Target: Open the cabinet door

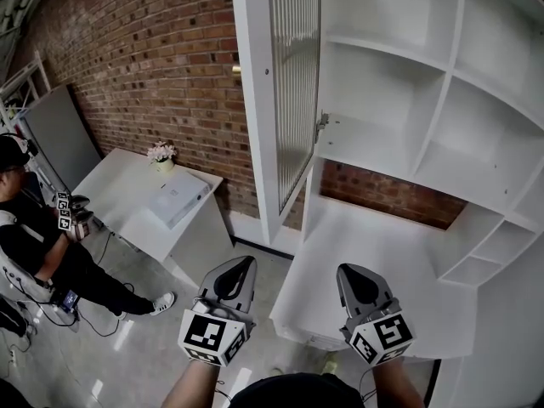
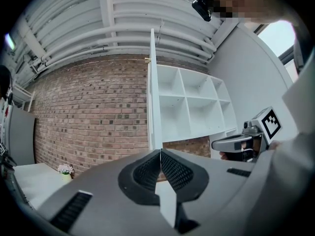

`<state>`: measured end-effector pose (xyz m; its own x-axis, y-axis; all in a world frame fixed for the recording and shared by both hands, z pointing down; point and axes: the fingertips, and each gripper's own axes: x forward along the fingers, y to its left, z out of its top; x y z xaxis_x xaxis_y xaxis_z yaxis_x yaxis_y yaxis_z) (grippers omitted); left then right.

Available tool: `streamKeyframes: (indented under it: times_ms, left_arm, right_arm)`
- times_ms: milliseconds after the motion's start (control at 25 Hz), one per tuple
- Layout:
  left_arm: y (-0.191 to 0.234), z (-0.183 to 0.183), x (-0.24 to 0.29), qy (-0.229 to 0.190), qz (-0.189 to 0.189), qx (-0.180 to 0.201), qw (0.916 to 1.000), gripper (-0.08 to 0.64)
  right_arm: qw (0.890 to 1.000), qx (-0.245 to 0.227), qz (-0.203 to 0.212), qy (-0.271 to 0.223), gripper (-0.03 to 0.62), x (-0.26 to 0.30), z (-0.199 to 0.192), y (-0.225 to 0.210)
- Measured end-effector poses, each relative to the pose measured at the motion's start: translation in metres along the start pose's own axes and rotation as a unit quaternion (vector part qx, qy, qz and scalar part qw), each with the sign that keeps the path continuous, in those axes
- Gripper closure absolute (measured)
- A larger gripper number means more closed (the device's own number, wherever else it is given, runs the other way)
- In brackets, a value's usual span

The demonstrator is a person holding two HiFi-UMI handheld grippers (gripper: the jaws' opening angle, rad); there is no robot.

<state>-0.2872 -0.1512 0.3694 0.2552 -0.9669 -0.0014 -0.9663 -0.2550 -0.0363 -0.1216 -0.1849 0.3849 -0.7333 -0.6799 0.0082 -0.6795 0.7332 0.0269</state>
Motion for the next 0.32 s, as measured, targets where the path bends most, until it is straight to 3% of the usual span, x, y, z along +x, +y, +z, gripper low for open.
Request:
streamKeyframes:
  times_ms: [320]
  left_arm:
    - [0.0013,-0.0016,0.0031,-0.001,-0.002,-0.003,1.0,0.552]
  right_arm:
    - [1.0,0.0,-0.003,0.0,0.589,-0.0005,-0.0014,-0.0017]
